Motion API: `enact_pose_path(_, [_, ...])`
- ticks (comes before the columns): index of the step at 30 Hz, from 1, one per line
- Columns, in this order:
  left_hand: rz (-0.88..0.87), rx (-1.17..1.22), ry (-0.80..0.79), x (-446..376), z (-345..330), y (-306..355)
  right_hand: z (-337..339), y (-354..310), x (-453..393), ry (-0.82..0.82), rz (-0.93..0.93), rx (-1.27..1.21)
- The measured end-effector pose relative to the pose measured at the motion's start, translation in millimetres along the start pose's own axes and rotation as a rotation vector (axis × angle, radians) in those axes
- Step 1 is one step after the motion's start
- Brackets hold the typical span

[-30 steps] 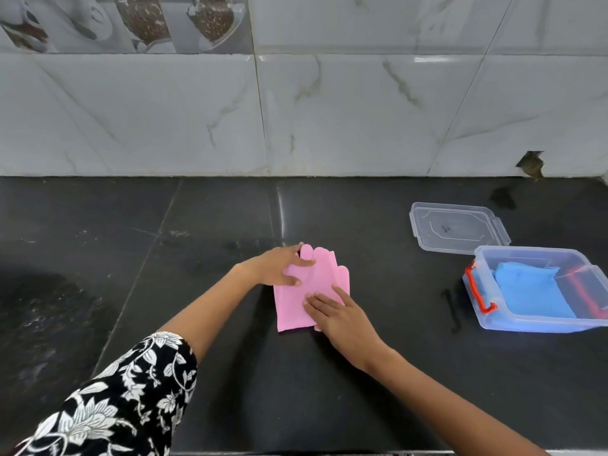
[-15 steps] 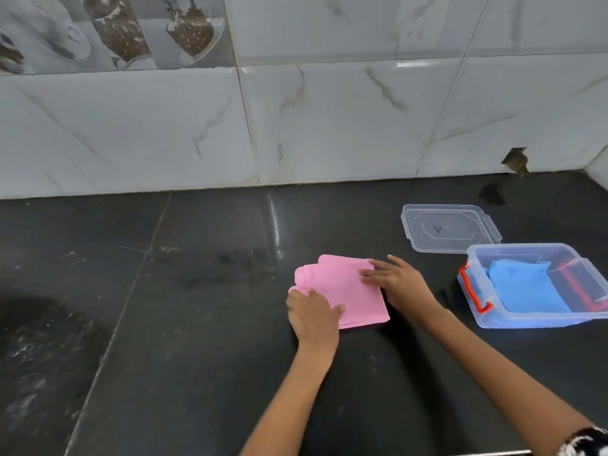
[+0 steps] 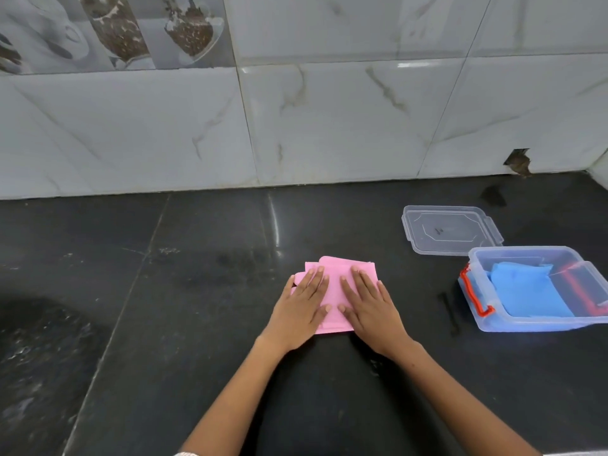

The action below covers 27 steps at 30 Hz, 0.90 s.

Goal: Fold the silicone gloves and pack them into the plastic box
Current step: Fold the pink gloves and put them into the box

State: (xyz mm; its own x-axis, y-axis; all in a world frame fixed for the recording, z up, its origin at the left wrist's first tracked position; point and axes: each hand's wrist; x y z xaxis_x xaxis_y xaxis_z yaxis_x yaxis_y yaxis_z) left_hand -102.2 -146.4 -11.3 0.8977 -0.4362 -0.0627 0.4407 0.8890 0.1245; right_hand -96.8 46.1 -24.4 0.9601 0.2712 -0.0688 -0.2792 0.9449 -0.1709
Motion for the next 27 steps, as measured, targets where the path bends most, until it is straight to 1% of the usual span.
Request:
enact_pose_path(2, [0.012, 0.120, 0.031, 4, -2, -3, 7, 0, 1, -0.009, -0.011, -0.115])
enact_pose_path(3, [0.025, 0.204, 0.052, 6, -4, -2, 12, -1, 3, 0.015, -0.042, -0.209])
enact_pose_path(4, [0.042, 0.283, 0.077, 9, -5, -1, 17, 0, 5, 0.070, -0.107, -0.312])
enact_pose_path(6, [0.086, 0.406, 0.127, 11, -5, 2, 26, 2, 11, 0.199, -0.313, -0.474])
enact_pose_path(7, [0.106, 0.441, 0.151, 11, -4, 3, 31, 5, 12, 0.231, -0.410, -0.533])
enact_pose_path(9, [0.141, 0.472, 0.167, 11, -2, 6, 38, 8, 12, 0.214, -0.508, -0.622])
enact_pose_path(11, [0.181, 0.499, 0.158, 10, -1, 8, 45, 10, 7, 0.159, -0.528, -0.655])
enact_pose_path(13, [0.235, 0.563, 0.196, 10, 1, 10, 50, 11, 1, 0.126, -0.553, -0.660])
enact_pose_path(15, [0.364, 0.679, 0.316, 9, 7, 14, 51, 10, -3, 0.103, -0.582, -0.668])
enact_pose_path(17, [0.598, 0.732, 0.466, 9, 14, 11, 51, 10, -5, 0.092, -0.598, -0.682])
enact_pose_path(18, [0.717, 0.742, 0.498, 8, 16, 7, 51, 10, -6, 0.094, -0.605, -0.695])
enact_pose_path(19, [0.820, 0.760, 0.479, 8, 18, 1, 51, 10, -6, 0.097, -0.611, -0.711])
enact_pose_path(21, [0.958, 0.846, 0.360, 4, 21, -9, 52, 11, -7, 0.100, -0.620, -0.738])
enact_pose_path(23, [0.989, 0.927, 0.246, 1, 24, -11, 53, 10, -8, 0.098, -0.623, -0.760])
enact_pose_path(24, [0.989, 0.927, 0.219, 0, 24, -9, 54, 10, -8, 0.097, -0.622, -0.769])
enact_pose_path(25, [0.995, 0.926, 0.214, -1, 24, -8, 54, 9, -8, 0.096, -0.621, -0.775])
enact_pose_path(27, [1.019, 0.949, 0.258, -2, 23, -5, 54, 9, -7, 0.092, -0.622, -0.780])
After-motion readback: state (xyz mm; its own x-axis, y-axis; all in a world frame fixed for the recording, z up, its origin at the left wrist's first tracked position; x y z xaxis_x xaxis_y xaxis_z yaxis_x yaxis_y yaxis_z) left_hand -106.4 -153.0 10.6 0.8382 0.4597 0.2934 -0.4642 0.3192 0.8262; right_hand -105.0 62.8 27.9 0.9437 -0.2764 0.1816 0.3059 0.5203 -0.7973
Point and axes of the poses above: each hand's wrist, its own x-axis away from the middle knuckle, its own z-axis out of the back of the hand, y = z × x, and after that the axes turned 9 degrees about y, right-handed
